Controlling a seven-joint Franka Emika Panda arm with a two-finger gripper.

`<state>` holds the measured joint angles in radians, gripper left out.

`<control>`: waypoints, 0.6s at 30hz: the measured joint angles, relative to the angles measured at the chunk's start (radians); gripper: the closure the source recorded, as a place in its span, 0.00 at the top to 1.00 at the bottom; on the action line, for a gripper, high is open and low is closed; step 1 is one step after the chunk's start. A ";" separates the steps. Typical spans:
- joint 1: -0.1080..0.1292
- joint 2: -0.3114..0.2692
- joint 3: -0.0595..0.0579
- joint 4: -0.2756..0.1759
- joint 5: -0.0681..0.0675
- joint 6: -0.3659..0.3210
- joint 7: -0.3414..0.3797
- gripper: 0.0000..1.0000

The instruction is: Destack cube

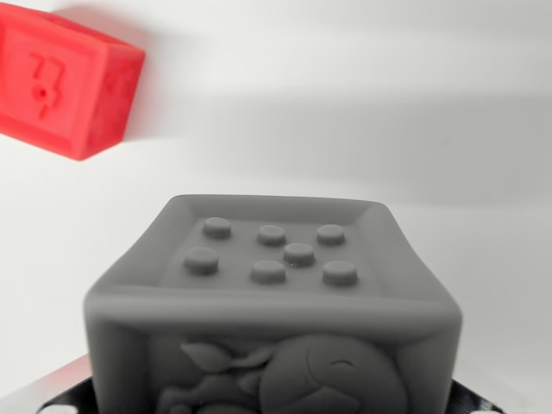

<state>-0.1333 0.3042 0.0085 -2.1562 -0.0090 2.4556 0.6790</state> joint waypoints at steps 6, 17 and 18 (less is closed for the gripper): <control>-0.018 -0.012 0.000 -0.015 0.000 0.003 -0.049 0.00; -0.053 -0.031 0.000 -0.038 0.000 0.006 -0.145 0.00; -0.056 -0.033 -0.001 -0.040 0.000 0.006 -0.154 0.00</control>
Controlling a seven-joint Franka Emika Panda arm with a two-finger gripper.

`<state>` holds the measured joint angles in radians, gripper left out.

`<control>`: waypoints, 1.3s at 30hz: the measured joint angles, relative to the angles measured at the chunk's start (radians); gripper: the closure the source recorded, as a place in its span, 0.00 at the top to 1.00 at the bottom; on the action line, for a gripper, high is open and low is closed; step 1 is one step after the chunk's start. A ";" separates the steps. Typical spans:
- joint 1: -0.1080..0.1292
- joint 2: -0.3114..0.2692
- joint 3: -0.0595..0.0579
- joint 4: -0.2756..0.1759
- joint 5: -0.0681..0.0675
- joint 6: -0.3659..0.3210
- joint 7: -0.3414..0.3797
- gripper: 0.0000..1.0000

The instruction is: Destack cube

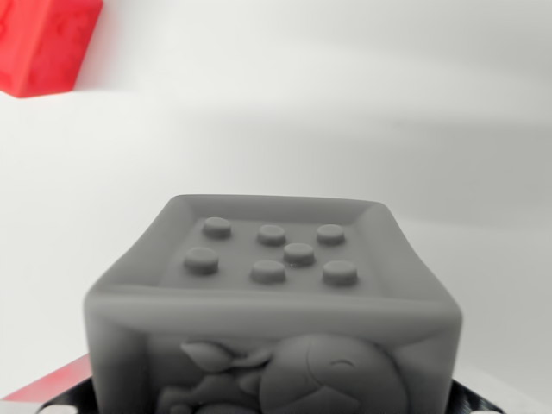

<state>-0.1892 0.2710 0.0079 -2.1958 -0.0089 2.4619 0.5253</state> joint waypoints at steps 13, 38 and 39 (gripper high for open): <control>-0.017 0.041 0.000 -0.014 0.000 0.054 -0.040 0.00; -0.017 0.194 0.000 -0.006 0.000 0.198 -0.040 0.00; -0.017 0.199 0.000 -0.005 0.000 0.203 -0.040 0.00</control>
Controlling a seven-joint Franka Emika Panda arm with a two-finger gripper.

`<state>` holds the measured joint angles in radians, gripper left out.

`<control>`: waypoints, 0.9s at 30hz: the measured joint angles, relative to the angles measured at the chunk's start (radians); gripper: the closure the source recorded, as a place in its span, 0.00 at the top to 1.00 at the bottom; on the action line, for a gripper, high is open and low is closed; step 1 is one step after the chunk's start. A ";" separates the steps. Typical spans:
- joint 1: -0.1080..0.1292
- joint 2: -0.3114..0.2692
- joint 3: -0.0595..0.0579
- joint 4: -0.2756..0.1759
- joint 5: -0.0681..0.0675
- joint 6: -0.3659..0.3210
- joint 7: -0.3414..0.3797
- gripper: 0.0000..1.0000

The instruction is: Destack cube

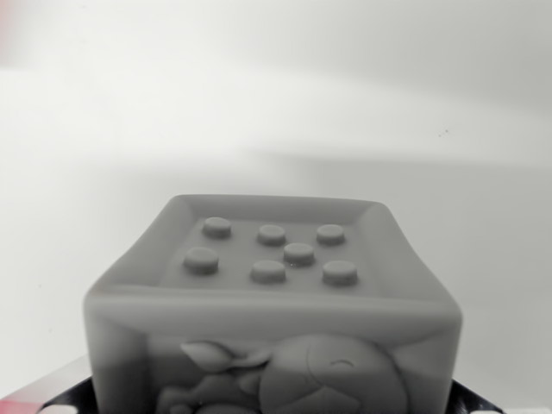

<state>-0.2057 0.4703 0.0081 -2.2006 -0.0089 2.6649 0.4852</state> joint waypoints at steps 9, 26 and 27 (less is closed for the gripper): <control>0.000 0.044 0.000 0.010 0.000 0.034 0.000 0.00; 0.000 0.106 0.000 0.027 0.000 0.080 0.000 0.00; 0.000 0.108 0.000 0.028 0.000 0.082 0.000 0.00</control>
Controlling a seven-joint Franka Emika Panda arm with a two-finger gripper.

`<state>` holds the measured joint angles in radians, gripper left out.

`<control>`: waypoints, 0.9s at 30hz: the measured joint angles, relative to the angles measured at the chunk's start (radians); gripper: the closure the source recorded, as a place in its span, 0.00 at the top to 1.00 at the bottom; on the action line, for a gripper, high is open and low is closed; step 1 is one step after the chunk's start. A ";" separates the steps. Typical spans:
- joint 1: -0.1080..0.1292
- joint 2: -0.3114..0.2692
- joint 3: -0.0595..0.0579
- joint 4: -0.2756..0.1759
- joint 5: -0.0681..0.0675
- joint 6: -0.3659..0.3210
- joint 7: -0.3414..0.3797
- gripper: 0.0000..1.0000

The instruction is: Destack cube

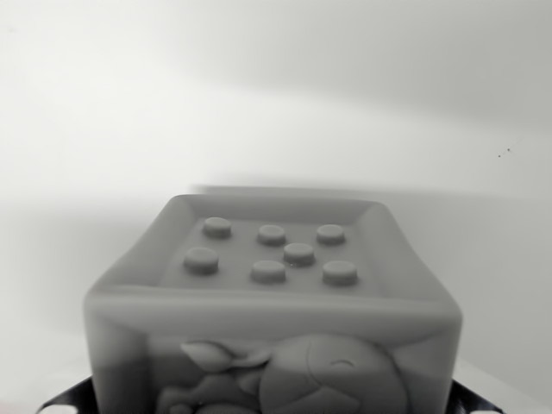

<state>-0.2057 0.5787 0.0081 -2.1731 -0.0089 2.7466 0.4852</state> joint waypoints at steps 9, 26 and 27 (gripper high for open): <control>0.000 0.014 0.000 0.005 0.000 0.008 0.000 0.00; 0.000 0.016 0.000 0.006 0.000 0.010 0.000 1.00; 0.000 0.016 0.000 0.007 0.000 0.010 0.000 1.00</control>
<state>-0.2057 0.5947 0.0080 -2.1666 -0.0090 2.7568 0.4852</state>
